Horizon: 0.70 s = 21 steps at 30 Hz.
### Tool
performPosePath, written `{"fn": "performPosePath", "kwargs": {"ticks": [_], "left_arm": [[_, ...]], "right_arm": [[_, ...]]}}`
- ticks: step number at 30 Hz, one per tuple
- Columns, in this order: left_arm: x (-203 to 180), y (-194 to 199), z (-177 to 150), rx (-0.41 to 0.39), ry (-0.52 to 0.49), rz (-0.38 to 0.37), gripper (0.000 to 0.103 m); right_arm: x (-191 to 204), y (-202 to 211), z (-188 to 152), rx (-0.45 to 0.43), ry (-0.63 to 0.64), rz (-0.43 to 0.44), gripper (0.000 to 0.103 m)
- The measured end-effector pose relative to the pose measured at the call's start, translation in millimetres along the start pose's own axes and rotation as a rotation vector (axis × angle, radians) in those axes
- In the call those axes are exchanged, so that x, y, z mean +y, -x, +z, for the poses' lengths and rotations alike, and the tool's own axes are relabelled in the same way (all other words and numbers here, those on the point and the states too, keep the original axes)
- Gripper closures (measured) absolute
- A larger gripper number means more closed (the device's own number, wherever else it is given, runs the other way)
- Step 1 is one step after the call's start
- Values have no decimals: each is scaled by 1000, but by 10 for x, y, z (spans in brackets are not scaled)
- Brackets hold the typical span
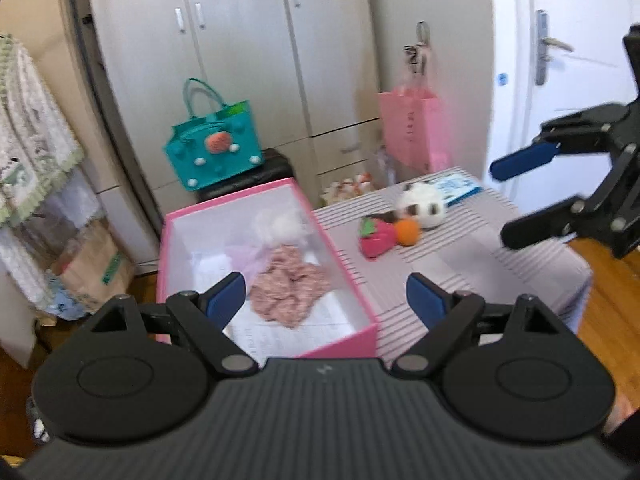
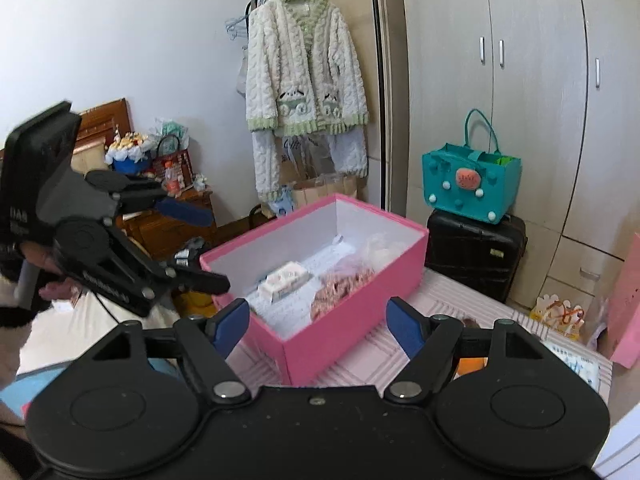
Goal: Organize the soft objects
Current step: 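Withdraw both grippers and move them toward the strawberry plush and orange ball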
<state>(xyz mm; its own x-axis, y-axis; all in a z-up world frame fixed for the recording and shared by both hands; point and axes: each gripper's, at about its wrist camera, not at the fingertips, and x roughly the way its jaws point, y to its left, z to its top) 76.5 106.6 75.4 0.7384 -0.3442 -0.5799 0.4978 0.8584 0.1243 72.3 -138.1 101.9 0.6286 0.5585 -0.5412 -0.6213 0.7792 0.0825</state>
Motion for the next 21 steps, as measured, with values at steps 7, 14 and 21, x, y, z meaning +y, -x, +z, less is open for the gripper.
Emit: {"fn": "performPosePath", "kwargs": {"ticks": [7,14,21], "left_arm": [[-342,-54,-9,-1,-48,-77,13],[-733,-375,-138,40,-89,-181,7],[-1045,-740,-271,6,-101,-177,7]], "right_arm": [[-145,220,-279,31,-29,-78,19],[-461,371,-612,76,-93,-199,14],[-860,317,-1056,-28,-180,-239,12]]}}
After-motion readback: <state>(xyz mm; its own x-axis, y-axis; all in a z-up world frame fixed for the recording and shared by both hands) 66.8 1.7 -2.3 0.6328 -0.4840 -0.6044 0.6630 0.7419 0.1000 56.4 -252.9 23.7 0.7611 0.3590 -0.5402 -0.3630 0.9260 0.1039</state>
